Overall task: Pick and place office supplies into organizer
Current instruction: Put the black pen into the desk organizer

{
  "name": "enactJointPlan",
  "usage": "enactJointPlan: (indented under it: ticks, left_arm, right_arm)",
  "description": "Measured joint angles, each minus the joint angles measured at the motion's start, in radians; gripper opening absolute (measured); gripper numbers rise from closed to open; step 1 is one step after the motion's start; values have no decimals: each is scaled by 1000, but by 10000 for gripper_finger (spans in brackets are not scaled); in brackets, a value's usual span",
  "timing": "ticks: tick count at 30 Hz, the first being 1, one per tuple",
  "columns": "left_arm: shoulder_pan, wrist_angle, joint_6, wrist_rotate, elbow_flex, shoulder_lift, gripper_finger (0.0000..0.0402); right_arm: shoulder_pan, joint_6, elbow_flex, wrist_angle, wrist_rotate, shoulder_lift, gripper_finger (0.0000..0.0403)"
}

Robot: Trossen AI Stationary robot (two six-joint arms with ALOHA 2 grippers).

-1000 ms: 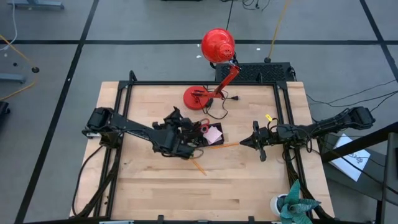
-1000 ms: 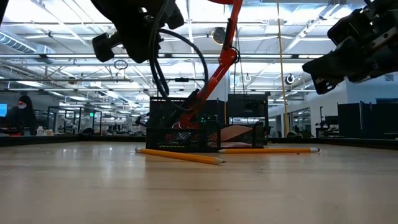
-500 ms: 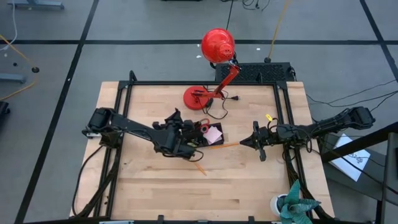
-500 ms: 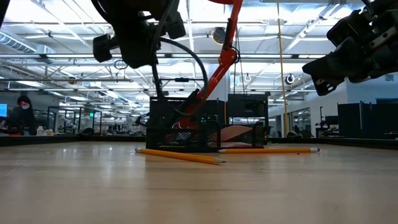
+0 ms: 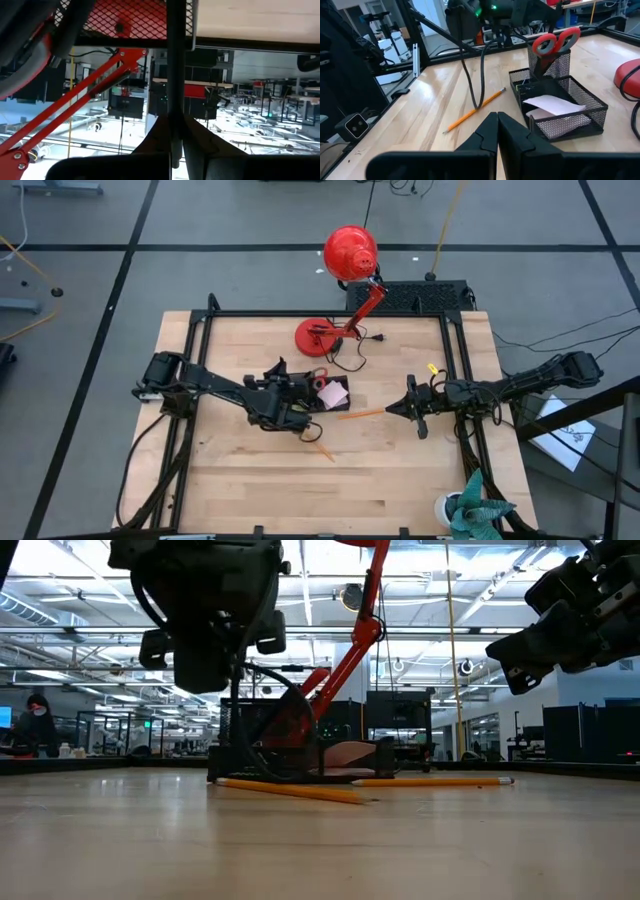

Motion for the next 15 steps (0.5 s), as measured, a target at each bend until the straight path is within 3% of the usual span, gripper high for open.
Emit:
enactJointPlan:
  ticks: [12,15]
  left_arm:
    - [11,216,204,65,-19,0,13]
    - [11,251,202,68,-19,0,41]
  right_arm:
    - [0,7,0,0,1,0,4]
    - [0,7,0,0,1,0,4]
